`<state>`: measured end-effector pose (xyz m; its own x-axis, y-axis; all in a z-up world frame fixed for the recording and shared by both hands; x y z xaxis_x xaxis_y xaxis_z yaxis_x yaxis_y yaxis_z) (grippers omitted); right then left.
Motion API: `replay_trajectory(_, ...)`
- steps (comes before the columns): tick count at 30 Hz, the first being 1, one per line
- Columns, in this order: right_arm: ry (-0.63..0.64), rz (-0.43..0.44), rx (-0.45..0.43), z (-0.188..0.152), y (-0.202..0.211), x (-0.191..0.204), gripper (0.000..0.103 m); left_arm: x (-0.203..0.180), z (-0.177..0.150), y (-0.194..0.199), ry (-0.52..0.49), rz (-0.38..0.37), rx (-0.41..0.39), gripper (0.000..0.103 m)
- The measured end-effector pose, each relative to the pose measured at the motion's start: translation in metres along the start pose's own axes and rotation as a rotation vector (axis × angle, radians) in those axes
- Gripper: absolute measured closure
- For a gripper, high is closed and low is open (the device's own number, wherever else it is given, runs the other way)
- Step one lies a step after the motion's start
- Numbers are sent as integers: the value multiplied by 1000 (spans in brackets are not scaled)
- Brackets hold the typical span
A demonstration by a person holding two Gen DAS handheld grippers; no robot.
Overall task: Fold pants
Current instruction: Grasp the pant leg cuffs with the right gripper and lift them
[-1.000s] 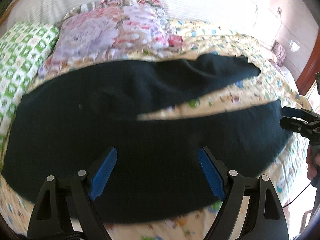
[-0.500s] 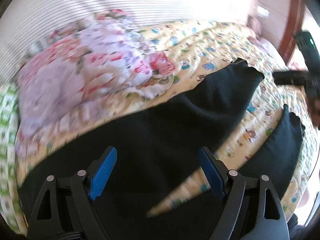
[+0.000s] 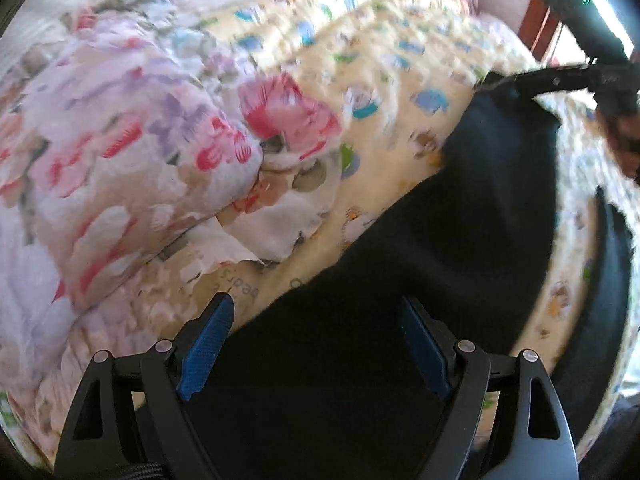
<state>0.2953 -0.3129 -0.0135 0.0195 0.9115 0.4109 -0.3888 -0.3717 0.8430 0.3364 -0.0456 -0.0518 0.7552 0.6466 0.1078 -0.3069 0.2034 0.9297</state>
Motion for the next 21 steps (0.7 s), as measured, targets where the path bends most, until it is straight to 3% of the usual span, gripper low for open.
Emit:
replay_trajectory(4,11,3,34,1,-14,1,31,6,3,-17,-5,-33,24,22)
replay_trajectory(6,16,-15,27,1,-17,-1,54,4,5,-18,-3,-74,19,43)
replay_trajectory(7,18,-27,13,2,-17,-2,62,3,8,-18,-5,-92,17,61)
replay_trajectory(8,13,-27,4,3,-16,-3,78,1,8,-17,-8,-96,17,73)
replay_trajectory(9,3,-11,-5,3,-14,-5,86,-2,8,-16,-15,-92,20,79)
replay_trajectory(10,-4,8,-14,3,-10,-6,86,-5,8,-15,-17,-99,21,92)
replay_trajectory(11,-6,17,-28,3,-6,-7,86,-8,6,-13,-17,-100,21,96)
replay_trajectory(21,38,62,-145,-35,47,-14,90,-52,-33,56,65,-105,-124,98)
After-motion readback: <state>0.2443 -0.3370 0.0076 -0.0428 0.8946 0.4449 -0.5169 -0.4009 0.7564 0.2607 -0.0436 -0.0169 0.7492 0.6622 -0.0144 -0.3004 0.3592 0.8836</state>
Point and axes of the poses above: each gripper's, at about its wrist camera, not at the fingertips, and y roughly against the way its jaws point, x to its left, z to its top, the point moved 3 cm from there along -y, roughly the way its jaws point, and after that the axes turned 13 degrees about -y, right-handed, at the moved point
